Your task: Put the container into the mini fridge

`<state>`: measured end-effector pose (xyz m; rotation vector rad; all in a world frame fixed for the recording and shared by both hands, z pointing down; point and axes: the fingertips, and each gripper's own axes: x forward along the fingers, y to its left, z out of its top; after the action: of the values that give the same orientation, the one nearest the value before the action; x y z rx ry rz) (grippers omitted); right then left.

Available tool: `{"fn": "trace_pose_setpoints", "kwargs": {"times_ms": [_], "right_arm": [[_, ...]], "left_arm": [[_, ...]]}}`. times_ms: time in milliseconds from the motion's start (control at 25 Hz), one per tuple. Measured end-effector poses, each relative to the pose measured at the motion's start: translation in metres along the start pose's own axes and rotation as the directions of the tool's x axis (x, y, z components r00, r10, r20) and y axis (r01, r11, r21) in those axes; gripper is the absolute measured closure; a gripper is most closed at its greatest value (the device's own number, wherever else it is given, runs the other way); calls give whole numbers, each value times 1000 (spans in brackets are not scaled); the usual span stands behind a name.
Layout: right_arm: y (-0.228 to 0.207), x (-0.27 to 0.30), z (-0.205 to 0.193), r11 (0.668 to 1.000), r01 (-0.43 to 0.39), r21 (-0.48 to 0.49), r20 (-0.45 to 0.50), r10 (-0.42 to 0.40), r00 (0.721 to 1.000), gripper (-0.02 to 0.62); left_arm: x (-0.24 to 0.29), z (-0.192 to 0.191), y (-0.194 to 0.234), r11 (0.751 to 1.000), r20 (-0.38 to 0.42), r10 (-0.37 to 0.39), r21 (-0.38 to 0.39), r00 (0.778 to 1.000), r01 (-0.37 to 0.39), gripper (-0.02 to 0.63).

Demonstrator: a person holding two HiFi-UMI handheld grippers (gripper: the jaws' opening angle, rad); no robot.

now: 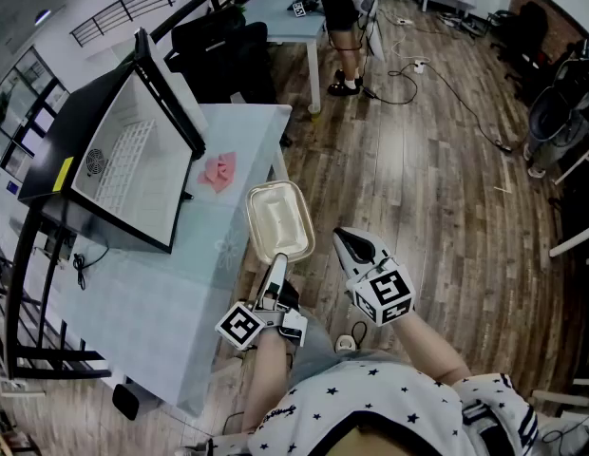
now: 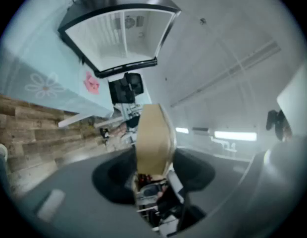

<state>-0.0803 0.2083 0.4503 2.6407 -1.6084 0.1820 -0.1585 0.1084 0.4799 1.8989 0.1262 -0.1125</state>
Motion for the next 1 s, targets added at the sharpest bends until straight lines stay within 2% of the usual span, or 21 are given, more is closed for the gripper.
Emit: {"fn": "trace_pose_setpoints", "kwargs": {"times_ms": [320, 600, 800, 1000], "right_arm": [[14, -46, 6, 1000, 18, 26, 53, -19, 998, 575], [21, -54, 7, 1000, -5, 10, 63, 5, 998, 575], [23, -57, 9, 999, -22, 45, 75, 18, 997, 574], [22, -58, 11, 999, -28, 34, 78, 25, 997, 574]], "left_arm": [[-26, -28, -27, 999, -20, -45, -10, 999, 45, 379], [-29, -30, -40, 998, -16, -61, -1, 998, 61, 379], [-30, -32, -41, 998, -23, -64, -13, 998, 64, 379], [-30, -31, -44, 997, -22, -73, 1, 997, 73, 379]]}}
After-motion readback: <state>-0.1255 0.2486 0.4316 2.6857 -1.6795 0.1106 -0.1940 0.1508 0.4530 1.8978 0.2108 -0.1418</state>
